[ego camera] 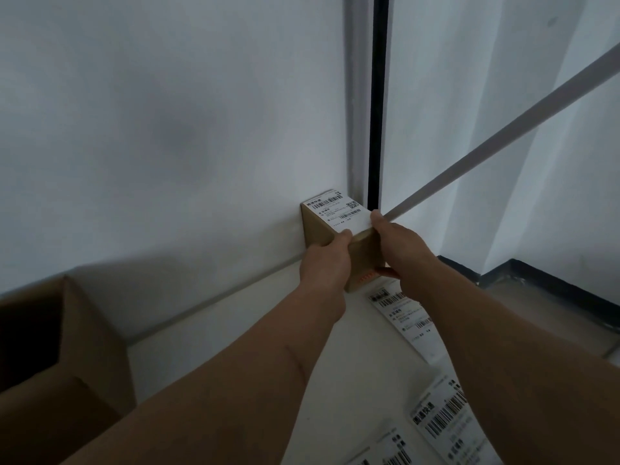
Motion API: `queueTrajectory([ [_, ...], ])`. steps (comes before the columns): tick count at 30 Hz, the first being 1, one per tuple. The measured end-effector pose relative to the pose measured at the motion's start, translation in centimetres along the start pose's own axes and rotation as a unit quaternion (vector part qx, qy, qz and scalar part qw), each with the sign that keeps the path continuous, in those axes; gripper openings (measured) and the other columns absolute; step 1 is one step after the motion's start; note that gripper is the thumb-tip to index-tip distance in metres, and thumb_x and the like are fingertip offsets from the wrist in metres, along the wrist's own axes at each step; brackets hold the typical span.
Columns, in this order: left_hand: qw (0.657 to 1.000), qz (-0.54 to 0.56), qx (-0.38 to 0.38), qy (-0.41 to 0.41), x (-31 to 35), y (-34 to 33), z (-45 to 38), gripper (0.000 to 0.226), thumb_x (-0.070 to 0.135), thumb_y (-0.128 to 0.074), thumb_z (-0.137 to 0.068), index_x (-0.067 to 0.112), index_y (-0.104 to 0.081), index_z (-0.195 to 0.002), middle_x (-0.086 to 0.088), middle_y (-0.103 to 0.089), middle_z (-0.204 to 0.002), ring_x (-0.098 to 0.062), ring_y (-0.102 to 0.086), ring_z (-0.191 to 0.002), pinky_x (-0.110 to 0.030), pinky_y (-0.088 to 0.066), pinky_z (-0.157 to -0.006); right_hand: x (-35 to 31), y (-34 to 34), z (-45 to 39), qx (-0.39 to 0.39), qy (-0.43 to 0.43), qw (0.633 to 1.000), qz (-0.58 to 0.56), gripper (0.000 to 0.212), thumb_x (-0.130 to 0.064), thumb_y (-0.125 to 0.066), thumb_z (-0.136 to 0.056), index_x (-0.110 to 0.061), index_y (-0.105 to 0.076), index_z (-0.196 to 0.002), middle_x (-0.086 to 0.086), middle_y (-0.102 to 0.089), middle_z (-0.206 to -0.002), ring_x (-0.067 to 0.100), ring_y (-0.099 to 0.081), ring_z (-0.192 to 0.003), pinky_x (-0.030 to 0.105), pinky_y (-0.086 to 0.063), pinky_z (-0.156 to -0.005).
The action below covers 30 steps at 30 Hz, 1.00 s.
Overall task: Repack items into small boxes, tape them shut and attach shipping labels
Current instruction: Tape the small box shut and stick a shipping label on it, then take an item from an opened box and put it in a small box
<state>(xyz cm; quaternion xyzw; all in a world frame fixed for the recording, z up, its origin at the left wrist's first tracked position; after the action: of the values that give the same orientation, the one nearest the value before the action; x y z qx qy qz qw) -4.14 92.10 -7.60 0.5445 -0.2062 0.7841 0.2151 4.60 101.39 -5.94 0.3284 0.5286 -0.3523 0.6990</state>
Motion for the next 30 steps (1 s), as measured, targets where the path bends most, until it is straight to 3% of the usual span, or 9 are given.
queueTrajectory([
  [3,1.000,-0.018,0.025,0.002,0.0,0.5,0.6,0.047,0.051,-0.061,-0.089,0.016,-0.061,-0.120,-0.004,-0.067,-0.109,-0.020,-0.064,-0.092,-0.035,-0.055,-0.086,0.4,0.8,0.3,0.046,0.019,0.995,0.081,0.060,-0.065,-0.033,-0.097,-0.018,-0.049,-0.131,0.002,-0.057,-0.119,0.020,-0.055,-0.106,0.039,-0.046,-0.094],
  [6,0.976,-0.175,0.086,-0.101,1.0,2.3,3.4,0.029,0.040,-0.050,-0.095,0.015,-0.062,-0.104,-0.004,-0.064,-0.104,-0.014,-0.055,-0.079,-0.030,-0.046,-0.070,0.5,1.4,2.3,0.132,0.111,0.957,0.234,0.056,-0.058,-0.037,-0.098,-0.017,-0.051,-0.134,0.005,-0.061,-0.123,0.023,-0.060,-0.106,0.044,-0.052,-0.091],
  [8,0.881,-0.401,0.124,-0.217,1.7,3.8,6.3,0.028,0.038,-0.045,-0.097,0.020,-0.062,-0.110,0.002,-0.059,-0.113,-0.016,-0.053,-0.093,-0.031,-0.042,-0.075,0.6,0.4,4.8,0.147,0.188,0.902,0.361,0.041,-0.046,-0.040,-0.100,-0.016,-0.058,-0.122,0.004,-0.063,-0.114,0.022,-0.060,-0.098,0.041,-0.052,-0.087],
  [10,0.780,-0.539,0.124,-0.293,1.4,5.2,8.6,0.030,0.037,-0.043,-0.098,0.021,-0.061,-0.116,0.003,-0.055,-0.122,-0.019,-0.052,-0.107,-0.033,-0.040,-0.078,0.6,-1.2,7.9,0.138,0.249,0.847,0.449,0.032,-0.039,-0.041,-0.100,-0.015,-0.061,-0.110,0.004,-0.065,-0.104,0.022,-0.061,-0.090,0.037,-0.052,-0.081],
  [14,0.690,-0.644,0.103,-0.312,0.8,10.0,13.2,0.033,0.036,-0.040,-0.100,0.020,-0.061,-0.120,0.000,-0.057,-0.124,-0.022,-0.052,-0.111,-0.035,-0.043,-0.083,0.6,-4.6,14.7,0.079,0.289,0.772,0.560,0.033,-0.037,-0.038,-0.102,-0.017,-0.064,-0.109,0.004,-0.064,-0.108,0.023,-0.060,-0.096,0.038,-0.050,-0.084],
  [17,0.623,-0.701,0.084,-0.337,1.2,13.3,18.8,0.031,0.034,-0.039,-0.100,0.017,-0.060,-0.113,-0.003,-0.058,-0.115,-0.023,-0.054,-0.103,-0.034,-0.041,-0.076,0.2,-6.7,20.4,0.033,0.319,0.734,0.598,0.032,-0.035,-0.037,-0.102,-0.016,-0.061,-0.111,0.005,-0.062,-0.109,0.026,-0.058,-0.099,0.038,-0.045,-0.082],
  [20,0.597,-0.722,0.064,-0.344,1.3,16.5,24.4,0.027,0.031,-0.039,-0.100,0.016,-0.061,-0.106,-0.004,-0.059,-0.106,-0.023,-0.055,-0.096,-0.033,-0.036,-0.071,-0.5,-8.8,26.0,0.011,0.336,0.712,0.617,0.032,-0.034,-0.037,-0.101,-0.016,-0.061,-0.111,0.006,-0.061,-0.107,0.026,-0.058,-0.098,0.038,-0.044,-0.080],
  [24,0.603,-0.711,0.061,-0.357,1.7,20.7,30.9,0.022,0.027,-0.045,-0.098,0.015,-0.064,-0.100,-0.004,-0.061,-0.095,-0.022,-0.056,-0.085,-0.032,-0.034,-0.064,-1.0,-11.4,33.0,-0.010,0.356,0.703,0.615,0.030,-0.032,-0.038,-0.100,-0.016,-0.062,-0.108,0.005,-0.063,-0.104,0.026,-0.058,-0.095,0.038,-0.045,-0.078],
  [30,0.596,-0.722,0.064,-0.344,2.1,27.6,39.0,0.026,0.030,-0.039,-0.101,0.016,-0.060,-0.107,-0.004,-0.059,-0.105,-0.022,-0.056,-0.095,-0.031,-0.032,-0.064,-1.1,-14.2,41.9,-0.037,0.369,0.694,0.617,0.031,-0.033,-0.037,-0.102,-0.016,-0.061,-0.109,0.005,-0.062,-0.107,0.026,-0.057,-0.098,0.039,-0.044,-0.080],
])
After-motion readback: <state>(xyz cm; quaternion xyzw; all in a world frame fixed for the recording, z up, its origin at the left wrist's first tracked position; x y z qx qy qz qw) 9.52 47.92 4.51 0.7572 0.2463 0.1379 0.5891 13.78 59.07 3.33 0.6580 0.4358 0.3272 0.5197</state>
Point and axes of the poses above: each hand's wrist, its own z-axis away from the middle knuckle, its own y-axis out of the back of the hand, x = y × z, the point moved 5 cm from there along -z, towards the middle knuckle
